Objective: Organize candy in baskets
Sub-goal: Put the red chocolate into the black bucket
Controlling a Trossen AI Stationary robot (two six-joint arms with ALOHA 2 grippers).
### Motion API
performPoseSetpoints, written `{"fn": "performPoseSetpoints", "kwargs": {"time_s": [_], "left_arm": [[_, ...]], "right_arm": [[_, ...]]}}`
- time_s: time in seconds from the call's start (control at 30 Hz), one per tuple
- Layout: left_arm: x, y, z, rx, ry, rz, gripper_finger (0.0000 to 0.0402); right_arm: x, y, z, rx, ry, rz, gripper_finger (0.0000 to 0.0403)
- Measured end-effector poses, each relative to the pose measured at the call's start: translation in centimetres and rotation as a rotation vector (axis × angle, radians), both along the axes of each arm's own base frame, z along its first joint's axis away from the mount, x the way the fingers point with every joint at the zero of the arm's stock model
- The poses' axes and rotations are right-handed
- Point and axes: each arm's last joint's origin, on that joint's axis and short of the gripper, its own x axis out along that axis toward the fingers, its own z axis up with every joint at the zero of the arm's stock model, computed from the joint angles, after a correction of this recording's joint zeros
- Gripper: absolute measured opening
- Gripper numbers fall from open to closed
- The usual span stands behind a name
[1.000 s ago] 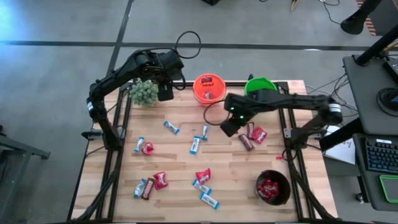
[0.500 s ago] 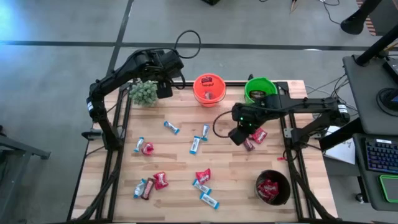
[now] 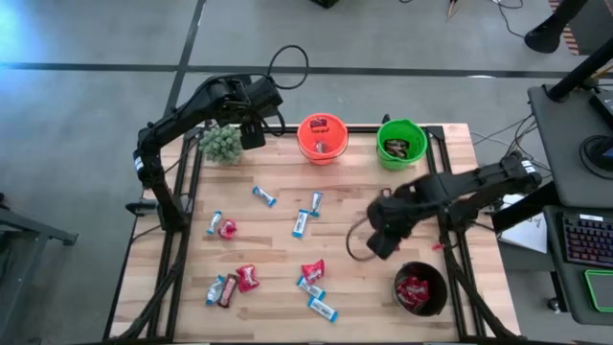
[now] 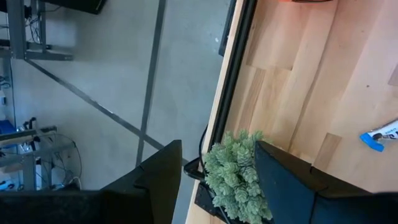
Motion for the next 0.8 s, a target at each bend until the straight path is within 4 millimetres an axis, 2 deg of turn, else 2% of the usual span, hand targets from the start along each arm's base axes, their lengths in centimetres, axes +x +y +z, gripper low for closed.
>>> {"fn": "performPoseSetpoints", "kwargs": {"time_s": [0.47,0.8], "left_arm": [[0.1,0.0,-0.1,-0.005,-0.006,0.006,0.0185],[0.1,0.0,-0.1,-0.009,-0.017,0.019,0.0185]], "right_arm": [[-3.8,7.4,0.0,0.034,0.077,0.104,0.0009],[-6.9,9.5,-0.2,-0.022,0.209,0.093,0.0009]]}}
